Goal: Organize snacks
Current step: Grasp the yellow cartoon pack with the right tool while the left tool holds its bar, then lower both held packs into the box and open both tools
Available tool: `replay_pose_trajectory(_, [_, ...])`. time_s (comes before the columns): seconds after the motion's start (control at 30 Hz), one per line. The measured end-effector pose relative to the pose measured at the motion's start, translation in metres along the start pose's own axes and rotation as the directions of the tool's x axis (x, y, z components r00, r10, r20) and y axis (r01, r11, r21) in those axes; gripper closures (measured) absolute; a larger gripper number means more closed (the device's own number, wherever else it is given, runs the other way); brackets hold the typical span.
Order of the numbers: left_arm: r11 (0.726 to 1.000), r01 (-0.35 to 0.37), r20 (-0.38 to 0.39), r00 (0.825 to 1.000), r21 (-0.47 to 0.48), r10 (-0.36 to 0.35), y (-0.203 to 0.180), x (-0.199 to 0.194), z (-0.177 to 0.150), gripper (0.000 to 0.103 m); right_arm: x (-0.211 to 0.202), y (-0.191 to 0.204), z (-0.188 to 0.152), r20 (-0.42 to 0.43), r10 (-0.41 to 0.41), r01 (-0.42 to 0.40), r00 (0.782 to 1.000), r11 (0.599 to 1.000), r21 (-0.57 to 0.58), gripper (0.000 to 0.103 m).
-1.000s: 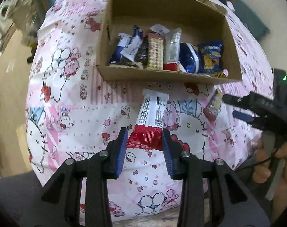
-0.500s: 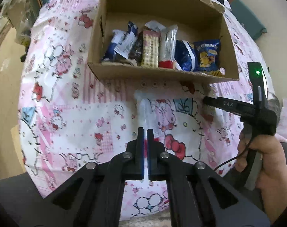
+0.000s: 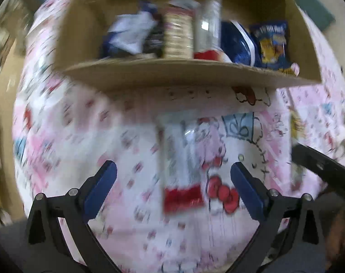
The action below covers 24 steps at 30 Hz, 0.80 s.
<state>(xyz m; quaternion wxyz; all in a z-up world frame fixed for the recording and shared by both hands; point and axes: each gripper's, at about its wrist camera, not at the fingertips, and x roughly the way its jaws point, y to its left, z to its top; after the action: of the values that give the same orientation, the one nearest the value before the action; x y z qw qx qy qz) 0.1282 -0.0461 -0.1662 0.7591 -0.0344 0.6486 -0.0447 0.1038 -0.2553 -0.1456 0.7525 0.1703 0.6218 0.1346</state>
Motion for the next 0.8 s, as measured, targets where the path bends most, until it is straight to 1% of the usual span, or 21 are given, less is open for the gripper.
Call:
replay_pose_trajectory(0.03, [0.999, -0.005, -0.006, 1.000, 0.038, 0.005, -0.005, 0.005, 0.000, 0.062, -0.002, 0.000, -0.002, 0.005, -0.003, 0.003, 1.000, 1.000, -0.006, 0.075])
replay_pose_trajectory(0.07, [0.997, -0.031, -0.050, 0.998, 0.072, 0.034, -0.008, 0.011, -0.003, 0.077, -0.005, 0.000, -0.002, 0.010, -0.005, 0.005, 1.000, 1.000, -0.014, 0.075])
replay_pose_trajectory(0.1, [0.996, -0.046, -0.070, 0.996, 0.078, 0.051, -0.008, 0.012, -0.007, 0.078, -0.007, 0.000, -0.003, 0.009, -0.003, 0.004, 1.000, 1.000, -0.019, 0.075])
replay_pose_trajectory(0.13, [0.997, -0.059, -0.073, 0.995, 0.047, 0.062, -0.001, 0.007, -0.014, 0.078, -0.009, -0.001, -0.004, 0.008, 0.004, -0.004, 1.000, 1.000, -0.019, 0.075])
replay_pose_trajectory(0.17, [0.999, -0.050, -0.083, 0.995, -0.009, 0.050, 0.009, -0.004, -0.021, 0.078, -0.012, 0.001, -0.005, 0.009, 0.014, -0.013, 1.000, 1.000, -0.018, 0.075])
replay_pose_trajectory(0.23, [0.996, 0.038, -0.086, 0.995, -0.078, -0.044, 0.020, -0.023, -0.030, 0.078, -0.016, 0.003, -0.008, 0.009, 0.042, -0.042, 0.999, 0.999, -0.012, 0.075])
replay_pose_trajectory(0.27, [0.994, 0.058, -0.070, 0.995, -0.088, -0.065, 0.023, -0.036, -0.034, 0.078, -0.020, 0.005, -0.011, 0.010, 0.063, -0.063, 0.998, 0.998, -0.010, 0.075])
replay_pose_trajectory(0.3, [0.995, 0.067, -0.020, 0.997, -0.076, -0.068, 0.024, -0.057, -0.038, 0.078, -0.025, 0.009, -0.014, 0.010, 0.089, -0.089, 0.996, 0.996, -0.018, 0.075])
replay_pose_trajectory(0.37, [0.997, 0.055, 0.053, 0.997, -0.055, -0.052, 0.025, -0.083, -0.040, 0.078, -0.035, 0.020, -0.019, 0.011, 0.124, -0.123, 0.992, 0.991, -0.049, 0.075])
replay_pose_trajectory(0.43, [0.996, 0.062, 0.130, 0.990, -0.059, -0.054, 0.030, -0.111, -0.040, 0.078, -0.044, 0.031, -0.019, 0.017, 0.141, -0.139, 0.990, 0.986, -0.087, 0.075])
replay_pose_trajectory(0.5, [0.995, 0.068, 0.183, 0.982, -0.077, -0.053, 0.039, -0.129, -0.033, 0.078, -0.057, 0.043, -0.015, 0.041, 0.168, -0.162, 0.985, 0.978, -0.129, 0.075])
replay_pose_trajectory(0.57, [0.991, 0.085, 0.233, 0.971, -0.103, -0.059, 0.050, -0.147, -0.023, 0.078, -0.074, 0.055, -0.009, 0.095, 0.235, -0.217, 0.967, 0.961, -0.171, 0.075])
replay_pose_trajectory(0.63, [0.983, 0.119, 0.261, 0.962, -0.136, -0.081, 0.061, -0.156, -0.010, 0.078, -0.088, 0.065, -0.002, 0.129, 0.269, -0.239, 0.955, 0.948, -0.212, 0.075])
replay_pose_trajectory(0.67, [0.980, 0.131, 0.276, 0.957, -0.149, -0.087, 0.064, -0.163, -0.002, 0.078, -0.097, 0.071, 0.004, 0.157, 0.291, -0.252, 0.944, 0.940, -0.230, 0.075])
replay_pose_trajectory(0.73, [0.979, 0.136, 0.307, 0.948, -0.152, -0.084, 0.066, -0.172, 0.006, 0.078, -0.107, 0.075, 0.014, 0.186, 0.310, -0.263, 0.932, 0.935, -0.240, 0.075])
replay_pose_trajectory(0.77, [0.981, 0.130, 0.323, 0.943, -0.148, -0.076, 0.065, -0.177, 0.014, 0.078, -0.112, 0.076, 0.025, 0.204, 0.315, -0.265, 0.927, 0.934, -0.239, 0.075])
replay_pose_trajectory(0.8, [0.981, 0.129, 0.331, 0.941, -0.144, -0.075, 0.064, -0.178, 0.018, 0.078, -0.115, 0.076, 0.032, 0.217, 0.313, -0.261, 0.925, 0.935, -0.239, 0.075])
